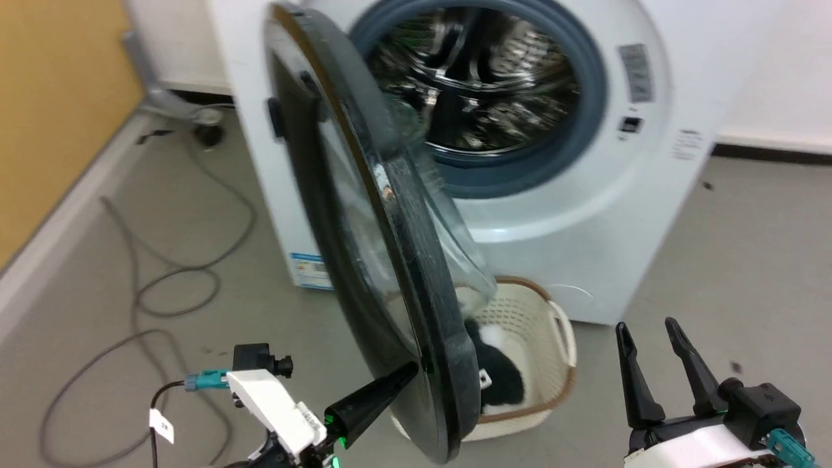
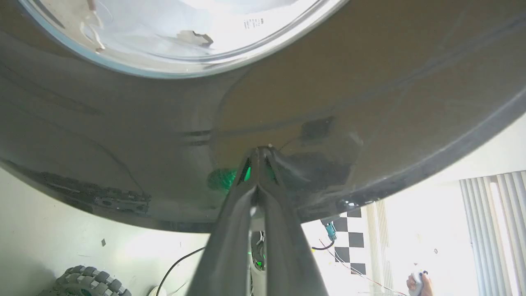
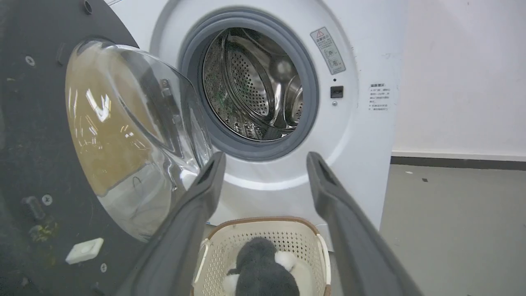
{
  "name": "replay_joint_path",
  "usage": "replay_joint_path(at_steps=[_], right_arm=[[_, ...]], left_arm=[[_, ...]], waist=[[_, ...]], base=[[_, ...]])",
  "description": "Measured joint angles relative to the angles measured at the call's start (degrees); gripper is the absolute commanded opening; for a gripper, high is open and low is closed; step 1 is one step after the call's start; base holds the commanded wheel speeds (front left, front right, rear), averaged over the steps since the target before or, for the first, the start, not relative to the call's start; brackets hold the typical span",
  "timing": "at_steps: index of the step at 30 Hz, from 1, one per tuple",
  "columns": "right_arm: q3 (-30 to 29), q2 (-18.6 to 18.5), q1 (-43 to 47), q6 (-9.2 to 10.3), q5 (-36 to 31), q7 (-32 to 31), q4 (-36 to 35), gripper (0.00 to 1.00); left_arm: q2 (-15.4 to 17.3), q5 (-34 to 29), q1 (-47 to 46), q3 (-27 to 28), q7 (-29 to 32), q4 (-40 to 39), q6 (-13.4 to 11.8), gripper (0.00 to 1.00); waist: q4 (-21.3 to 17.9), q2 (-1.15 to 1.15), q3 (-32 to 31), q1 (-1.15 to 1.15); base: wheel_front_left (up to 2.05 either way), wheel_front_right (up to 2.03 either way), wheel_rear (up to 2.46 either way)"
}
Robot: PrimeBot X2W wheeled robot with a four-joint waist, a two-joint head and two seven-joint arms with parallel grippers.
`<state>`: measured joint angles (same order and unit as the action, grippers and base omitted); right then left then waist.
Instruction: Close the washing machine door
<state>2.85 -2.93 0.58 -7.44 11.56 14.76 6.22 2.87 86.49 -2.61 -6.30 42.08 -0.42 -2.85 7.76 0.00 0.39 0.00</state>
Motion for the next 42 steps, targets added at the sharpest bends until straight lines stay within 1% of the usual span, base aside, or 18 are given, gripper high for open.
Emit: replay_joint_path(at_steps=[5,12,17,21,24,26,29,33,37,39,42], right_arm=[[-0.26,0.01,-0.47,0.00,-0.27,0.00,-0.41,1.00],[-0.74,0.01,-0.65,0.00,-0.38,0.00,-0.88,1.00],[-0.47,0.01,-1.27,0.00,0.22,0.00,-1.04,1.00],[-0.41,0.01,-1.83,0.00,0.85,0.00,-1.20,1.00],[-0.31,0.01,-1.84,0.00,1.08,0.00,-1.25,1.00],[-0.32,0.00,-1.84,0.00,1.12,0.00,-1.23,1.00],[-0.19,0.01,-1.85,0.00,1.14,0.00,-1.24,1.00],[0.01,0.01,-1.85,0.00,1.14,0.00,-1.25,1.00],[-0.09,0.01,-1.81,0.00,1.13,0.00,-1.26,1.00],[-0.25,0.00,-1.79,0.00,1.11,0.00,-1.34,1.00],[-0.37,0.00,-1.68,0.00,0.96,0.00,-1.69,1.00]], left_arm=[[0.24,2.02,-1.81,-3.16,-5.97,2.05,0.47,0.00],[0.10,4.97,-8.38,-6.58,-15.46,6.48,1.77,0.00],[-0.01,9.79,-14.22,-8.82,-23.43,11.44,2.59,0.00],[0.00,11.40,-19.65,-10.59,-29.65,16.58,4.05,0.00],[-0.08,12.07,-23.31,-12.26,-33.52,20.12,5.47,0.00],[-0.09,11.61,-25.59,-13.52,-36.13,22.45,6.30,0.00],[-0.15,10.57,-28.42,-15.04,-38.46,25.72,7.49,0.00],[-0.12,10.60,-30.46,-16.47,-39.19,28.72,8.62,0.00],[-0.03,10.22,-30.37,-18.00,-39.07,29.48,9.59,0.00],[1.01,7.34,-29.70,-20.03,-39.07,28.74,9.69,0.00],[4.26,0.19,-26.87,-24.39,-40.38,25.25,10.05,0.00]], waist=[[-5.74,0.00,1.18,0.00],[-14.02,0.00,3.51,0.00],[-19.36,0.00,5.45,0.00],[-22.92,0.00,7.02,0.00],[-24.79,0.00,7.97,0.01],[-25.52,0.00,8.41,0.01],[-25.85,0.00,8.77,0.01],[-25.10,0.00,8.61,0.00],[-23.51,0.00,7.96,0.00],[-22.46,0.00,7.49,0.00],[-20.53,0.00,6.66,0.00]], base=[[0.00,0.00,0.00],[0.00,0.00,0.00],[0.00,0.00,0.00],[0.00,0.00,0.00],[0.00,0.00,0.00],[0.00,0.00,0.00],[0.00,0.00,0.00],[0.00,0.00,0.00],[0.00,0.00,0.00],[0.00,0.00,0.00],[0.00,0.00,0.00]])
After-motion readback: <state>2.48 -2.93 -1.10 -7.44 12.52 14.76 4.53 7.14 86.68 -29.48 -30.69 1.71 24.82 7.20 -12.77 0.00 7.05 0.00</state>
